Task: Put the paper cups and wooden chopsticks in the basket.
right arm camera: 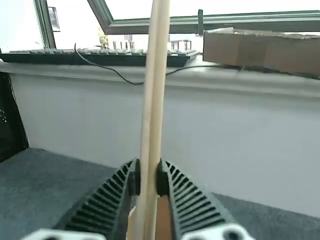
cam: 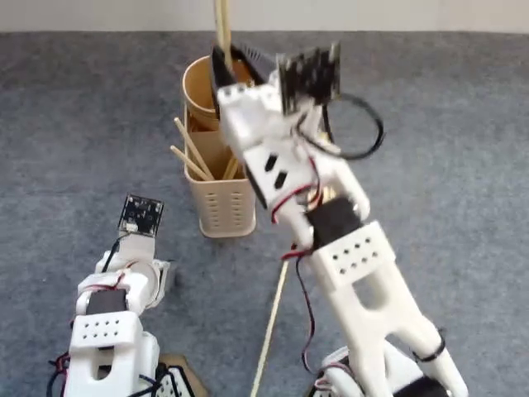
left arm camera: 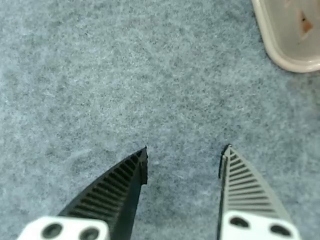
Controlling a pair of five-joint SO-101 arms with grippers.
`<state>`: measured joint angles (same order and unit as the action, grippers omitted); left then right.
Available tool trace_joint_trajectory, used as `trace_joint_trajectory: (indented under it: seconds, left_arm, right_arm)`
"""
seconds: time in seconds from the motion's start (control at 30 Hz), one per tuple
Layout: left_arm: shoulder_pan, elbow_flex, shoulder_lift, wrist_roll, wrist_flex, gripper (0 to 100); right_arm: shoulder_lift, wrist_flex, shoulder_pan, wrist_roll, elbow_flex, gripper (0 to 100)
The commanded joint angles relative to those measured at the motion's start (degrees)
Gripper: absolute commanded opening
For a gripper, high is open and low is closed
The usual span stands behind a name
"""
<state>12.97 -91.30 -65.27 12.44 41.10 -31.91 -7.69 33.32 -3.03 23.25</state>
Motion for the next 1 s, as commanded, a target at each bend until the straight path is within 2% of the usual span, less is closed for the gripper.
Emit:
trace_joint_trajectory:
  seconds: [0.0, 0.27, 0.47, 0.73, 0.87, 0.97]
  left_arm:
    - [-0.8, -0.1, 0.0, 1.0, -0.6, 26]
    - [-0.8, -0.1, 0.0, 1.0, -0.6, 26]
    - [-0.8, -0.1, 0.0, 1.0, -0.6, 26]
    - [-0.8, -0.3, 0.0, 1.0, -0.7, 26]
    - [-0.8, -0.4, 0.0, 1.0, -1.5, 26]
    - [-0.8, -0.4, 0.0, 1.0, -1.5, 26]
  right_arm:
    - [-5.7, 6.2, 2.2, -0.4, 12.2, 0.5]
    - [-7.1, 4.5, 3.3, -0.2, 13.1, 2.2]
    - [-7.1, 4.3, 3.3, -0.2, 13.1, 19.4]
    - [-9.2, -3.5, 3.3, 1.6, 10.9, 19.5]
    - [-15.0, -15.0, 3.3, 6.2, 6.2, 19.5]
    - [-18.7, -32.0, 2.4, 8.2, -3.2, 19.5]
